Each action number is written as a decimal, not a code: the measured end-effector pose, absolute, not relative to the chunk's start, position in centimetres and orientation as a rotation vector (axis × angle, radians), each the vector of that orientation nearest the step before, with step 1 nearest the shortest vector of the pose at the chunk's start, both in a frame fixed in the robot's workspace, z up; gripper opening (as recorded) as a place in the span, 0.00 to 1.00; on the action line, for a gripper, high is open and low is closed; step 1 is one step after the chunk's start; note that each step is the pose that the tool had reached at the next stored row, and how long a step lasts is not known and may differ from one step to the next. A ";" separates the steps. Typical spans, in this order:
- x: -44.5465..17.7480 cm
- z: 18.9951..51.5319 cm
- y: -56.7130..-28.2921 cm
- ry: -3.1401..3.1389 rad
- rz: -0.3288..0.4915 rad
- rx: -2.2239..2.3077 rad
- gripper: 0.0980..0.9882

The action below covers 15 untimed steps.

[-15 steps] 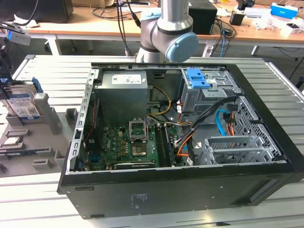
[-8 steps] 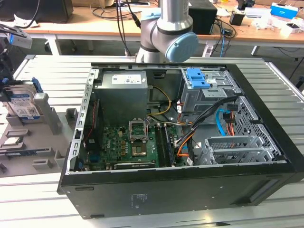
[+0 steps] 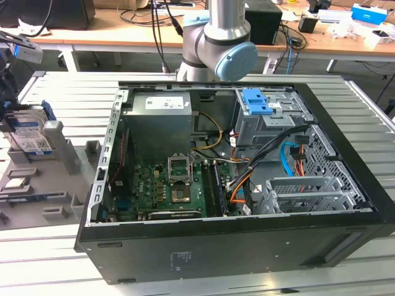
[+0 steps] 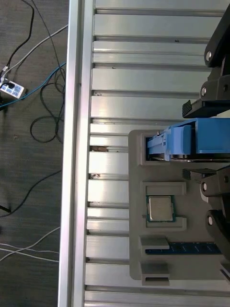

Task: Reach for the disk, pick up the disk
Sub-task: 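Pick up the disk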

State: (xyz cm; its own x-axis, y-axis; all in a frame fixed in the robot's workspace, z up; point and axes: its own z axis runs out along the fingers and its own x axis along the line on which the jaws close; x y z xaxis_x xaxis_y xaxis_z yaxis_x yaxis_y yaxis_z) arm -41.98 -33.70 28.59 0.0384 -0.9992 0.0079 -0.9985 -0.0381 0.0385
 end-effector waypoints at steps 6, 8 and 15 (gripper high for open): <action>-41.9 28.6 -33.7 -2.155 -0.033 2.239 0.30; -41.9 28.6 -33.7 -2.155 -0.033 2.239 0.30; -41.9 28.6 -33.7 -2.155 -0.033 2.239 0.30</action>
